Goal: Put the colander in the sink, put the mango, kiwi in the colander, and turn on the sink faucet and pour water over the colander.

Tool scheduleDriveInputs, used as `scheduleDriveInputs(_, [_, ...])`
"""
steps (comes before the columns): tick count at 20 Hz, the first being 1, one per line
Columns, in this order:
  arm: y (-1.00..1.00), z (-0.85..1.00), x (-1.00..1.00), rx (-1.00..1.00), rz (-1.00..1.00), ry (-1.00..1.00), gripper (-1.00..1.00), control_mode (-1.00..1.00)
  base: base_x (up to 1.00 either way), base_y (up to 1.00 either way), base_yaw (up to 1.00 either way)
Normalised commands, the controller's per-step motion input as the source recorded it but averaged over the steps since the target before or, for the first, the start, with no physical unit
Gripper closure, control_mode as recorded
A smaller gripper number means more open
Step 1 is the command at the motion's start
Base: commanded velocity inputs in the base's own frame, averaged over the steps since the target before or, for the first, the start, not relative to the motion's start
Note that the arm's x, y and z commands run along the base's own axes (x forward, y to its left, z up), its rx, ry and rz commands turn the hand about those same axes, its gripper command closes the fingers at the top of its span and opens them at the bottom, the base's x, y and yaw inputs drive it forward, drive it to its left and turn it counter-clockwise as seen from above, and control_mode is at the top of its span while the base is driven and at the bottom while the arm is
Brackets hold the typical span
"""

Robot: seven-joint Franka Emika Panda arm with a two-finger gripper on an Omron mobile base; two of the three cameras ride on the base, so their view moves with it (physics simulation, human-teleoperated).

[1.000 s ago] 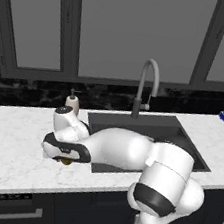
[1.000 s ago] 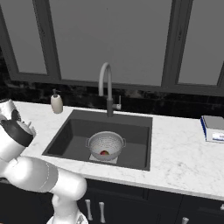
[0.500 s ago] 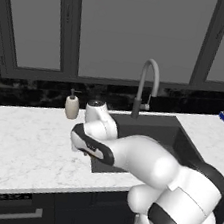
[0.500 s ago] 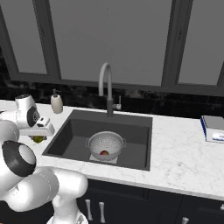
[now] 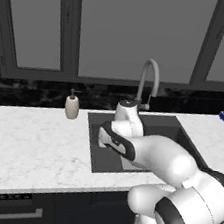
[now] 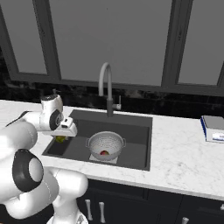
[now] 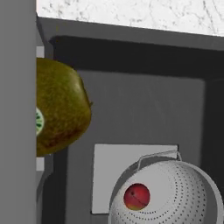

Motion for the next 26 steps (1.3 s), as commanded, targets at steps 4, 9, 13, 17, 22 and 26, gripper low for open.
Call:
scheduleDriveInputs(4, [-0.62, -0.04, 0.63, 0.0, -0.11, 0.02, 1.0, -1.0, 0.0, 0.0, 0.0])
scheduleDriveInputs(9, [-0.6, -0.14, 0.56, 0.0, -0.01, 0.07, 1.0, -1.0, 0.0, 0.0, 0.0])
scheduleDriveInputs(13, [-0.42, -0.29, 0.24, -0.05, 0.0, 0.02, 1.0, -1.0, 0.0, 0.0, 0.0])
scheduleDriveInputs(17, [-0.37, -0.39, 0.18, -0.11, 0.0, 0.0, 1.0, -1.0, 0.0, 0.0, 0.0])
scheduleDriveInputs(22, [-0.46, -0.34, 0.28, -0.04, 0.0, 0.0, 1.0, -1.0, 0.0, 0.0, 0.0])
scheduleDriveInputs(26, [-0.32, -0.26, 0.42, 0.0, 0.0, 0.01, 1.0, -1.0, 0.0, 0.0, 0.0])
